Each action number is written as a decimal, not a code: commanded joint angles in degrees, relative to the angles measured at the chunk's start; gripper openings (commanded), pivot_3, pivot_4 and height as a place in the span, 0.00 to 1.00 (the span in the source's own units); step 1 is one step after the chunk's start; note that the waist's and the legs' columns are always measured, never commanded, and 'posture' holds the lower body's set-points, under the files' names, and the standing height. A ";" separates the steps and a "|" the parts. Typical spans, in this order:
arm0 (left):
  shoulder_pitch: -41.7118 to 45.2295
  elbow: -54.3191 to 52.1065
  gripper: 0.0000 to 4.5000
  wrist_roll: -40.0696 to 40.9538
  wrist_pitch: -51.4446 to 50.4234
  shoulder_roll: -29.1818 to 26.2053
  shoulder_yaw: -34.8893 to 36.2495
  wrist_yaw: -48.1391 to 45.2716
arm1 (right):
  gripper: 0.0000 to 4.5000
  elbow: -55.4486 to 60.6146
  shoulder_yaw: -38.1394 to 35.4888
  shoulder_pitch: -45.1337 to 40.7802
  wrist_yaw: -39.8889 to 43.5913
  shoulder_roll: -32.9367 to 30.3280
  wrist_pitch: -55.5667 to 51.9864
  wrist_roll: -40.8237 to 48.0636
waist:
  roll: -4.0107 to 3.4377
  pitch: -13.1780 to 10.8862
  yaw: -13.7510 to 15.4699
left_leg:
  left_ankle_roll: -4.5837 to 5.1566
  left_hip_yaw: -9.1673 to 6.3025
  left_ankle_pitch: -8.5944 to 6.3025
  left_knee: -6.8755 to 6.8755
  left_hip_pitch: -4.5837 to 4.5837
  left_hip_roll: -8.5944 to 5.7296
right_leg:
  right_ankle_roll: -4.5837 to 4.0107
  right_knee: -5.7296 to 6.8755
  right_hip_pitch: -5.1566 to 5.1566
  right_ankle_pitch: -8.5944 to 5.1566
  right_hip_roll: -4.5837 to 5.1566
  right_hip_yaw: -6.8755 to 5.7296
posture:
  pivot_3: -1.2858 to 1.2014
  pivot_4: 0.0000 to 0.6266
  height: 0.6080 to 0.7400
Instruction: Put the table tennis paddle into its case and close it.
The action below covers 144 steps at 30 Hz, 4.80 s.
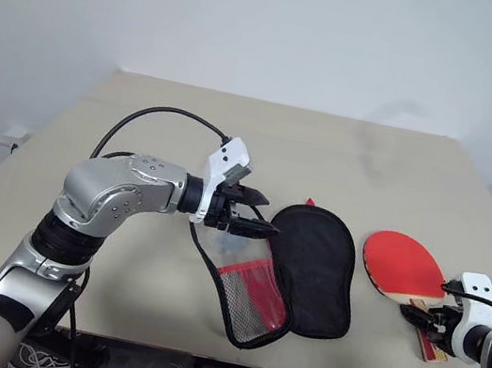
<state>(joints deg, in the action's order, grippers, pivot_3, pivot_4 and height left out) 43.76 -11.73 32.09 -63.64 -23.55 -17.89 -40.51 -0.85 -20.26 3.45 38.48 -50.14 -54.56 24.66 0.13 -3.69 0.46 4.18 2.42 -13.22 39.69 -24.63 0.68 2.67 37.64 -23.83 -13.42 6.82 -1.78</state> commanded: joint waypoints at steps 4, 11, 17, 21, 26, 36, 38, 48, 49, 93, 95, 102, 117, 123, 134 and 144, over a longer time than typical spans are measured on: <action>2.36 -0.31 0.88 -0.76 -1.16 1.97 0.10 1.33 | 0.54 1.09 0.47 0.85 0.18 -0.12 -0.27 -0.53 | 0.02 0.00 0.01 | 0.00 0.00 0.00 0.04 0.00 -0.01 | 0.00 -0.01 0.02 0.00 0.02 0.01 | 0.52 0.00 0.61; 2.52 -0.09 0.88 -0.82 -1.81 1.78 0.65 1.03 | 0.27 3.20 -0.55 0.47 -0.43 0.08 -1.88 0.22 | 0.01 0.01 0.00 | 0.00 -0.04 -0.01 0.06 0.00 0.00 | 0.00 0.00 0.03 0.00 0.02 -0.03 | 0.52 0.00 0.61; 2.51 0.64 0.88 -1.11 -1.66 0.96 1.09 0.74 | 0.27 7.88 -3.50 -1.74 -0.68 0.68 -5.06 3.57 | 0.00 0.00 -0.01 | 0.00 -0.03 -0.01 0.05 -0.01 0.00 | 0.00 0.00 0.01 0.00 0.02 -0.02 | 0.52 0.00 0.61; 3.23 1.57 0.88 -1.06 -1.65 0.47 2.21 0.70 | 0.27 14.74 -5.47 -5.72 -2.08 1.77 -9.83 7.44 | -0.12 -0.01 -0.36 | 0.00 0.04 -0.01 0.05 -0.02 0.01 | 0.04 0.01 -0.03 0.04 0.02 0.03 | 0.52 0.00 0.61; 4.38 2.46 0.88 -1.02 -1.80 -0.29 3.38 0.45 | 0.27 20.56 -5.39 -10.76 -5.80 3.24 -16.11 10.42 | -0.13 -0.01 -0.07 | 0.01 0.03 0.00 0.05 -0.03 0.00 | 0.16 -0.01 -0.15 0.14 0.04 0.04 | 0.52 0.00 0.61; 5.38 4.66 0.88 -1.92 -1.34 -1.18 3.92 0.80 | 0.27 28.63 -4.44 -21.78 -15.06 11.95 -34.44 13.02 | -0.11 -0.01 0.03 | 0.14 0.04 0.01 0.06 -0.57 -0.10 | 0.23 -0.01 -0.57 0.32 0.06 0.11 | 0.52 0.00 0.61; 5.12 4.84 0.88 -2.31 -1.01 -1.08 3.66 0.85 | 0.27 30.71 -4.96 -23.16 -16.40 14.00 -37.18 13.55 | -0.13 0.00 0.08 | 0.24 -0.01 0.07 0.06 -0.61 -0.10 | 0.28 -0.01 -0.58 0.36 0.03 0.10 | 0.52 0.00 0.61; 5.20 6.37 0.88 -3.07 -0.32 -0.35 3.35 0.85 | 0.27 35.07 -1.84 -20.02 -28.94 21.09 -37.94 24.17 | -0.11 0.01 0.04 | 0.23 -0.09 0.02 0.16 -0.88 -0.17 | 0.34 -0.02 -0.69 0.40 0.03 0.09 | 0.52 0.00 0.61; 5.23 6.49 0.88 -3.17 -0.15 -0.37 3.25 0.80 | 0.27 35.40 -1.61 -19.06 -30.55 21.67 -37.94 25.33 | -0.11 0.01 0.04 | 0.21 -0.11 0.01 0.16 -0.87 -0.15 | 0.34 -0.02 -0.67 0.40 0.01 0.07 | 0.52 0.00 0.61; 4.24 5.86 0.88 -4.52 1.14 0.49 1.84 -1.62 | 0.27 28.62 -4.62 -14.83 -64.69 24.74 -37.94 43.86 | -0.15 0.01 0.03 | 0.36 0.09 0.09 0.25 -0.89 -0.15 | 0.29 -0.10 -0.67 0.43 0.04 0.28 | 0.52 0.00 0.61; 4.14 5.77 0.88 -4.51 1.13 0.44 1.85 -1.63 | 0.27 27.90 -5.14 -14.78 -65.83 25.16 -37.94 42.69 | -0.15 0.01 0.04 | 0.36 0.08 0.09 0.25 -0.89 -0.15 | 0.29 -0.10 -0.67 0.43 0.04 0.28 | 0.52 0.00 0.61; 3.83 5.41 0.88 -4.36 0.83 0.44 1.99 -1.50 | 0.27 26.84 -5.70 -15.31 -67.50 25.88 -37.94 40.13 | -0.16 0.01 0.06 | 0.36 0.07 0.09 0.25 -0.90 -0.18 | 0.29 -0.13 -0.64 0.43 0.05 0.27 | 0.52 0.00 0.61; 3.73 5.30 0.88 -4.27 1.05 0.90 2.03 -1.60 | 0.27 26.44 -5.31 -15.39 -67.87 27.07 -37.94 34.95 | -0.18 0.03 0.08 | 0.39 0.07 0.10 0.25 -0.92 -0.18 | 0.29 -0.21 -0.64 0.43 0.08 0.26 | 0.52 0.00 0.61; 4.23 5.69 0.88 -4.38 1.31 0.73 2.04 -1.99 | 0.72 27.38 -4.09 -16.80 -64.83 27.53 -37.94 34.01 | -0.19 0.02 -0.09 | 0.39 0.13 0.10 0.25 -0.94 -0.17 | 0.29 -0.21 -0.68 0.43 0.07 0.30 | 0.52 0.00 0.61; 4.64 6.25 0.88 -4.58 1.65 0.38 2.45 -2.51 | 0.79 28.86 -6.61 -24.75 -53.17 25.39 -36.07 31.33 | -0.24 0.01 -0.31 | 0.40 0.11 0.10 0.23 -0.93 -0.14 | 0.29 -0.20 -0.69 0.45 0.01 0.28 | 0.52 0.00 0.61; 0.34 3.27 0.92 -2.41 7.95 -6.57 7.46 -8.54 | 0.80 25.90 -3.13 -27.45 -47.72 23.57 -26.50 22.29 | -0.27 0.01 -0.52 | 0.38 0.16 0.09 0.12 -0.94 -0.14 | 0.27 -0.20 -0.79 0.46 0.04 0.29 | 0.52 0.00 0.61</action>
<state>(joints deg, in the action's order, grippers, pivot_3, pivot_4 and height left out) 43.47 -6.50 28.36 -56.17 -29.46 -12.74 -48.16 24.62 -23.51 -23.12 -10.38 -25.82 -82.91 48.24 -0.14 -3.68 -0.06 4.56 2.58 -13.13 39.79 -25.57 0.54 2.94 37.44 -24.62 -12.96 6.86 -1.49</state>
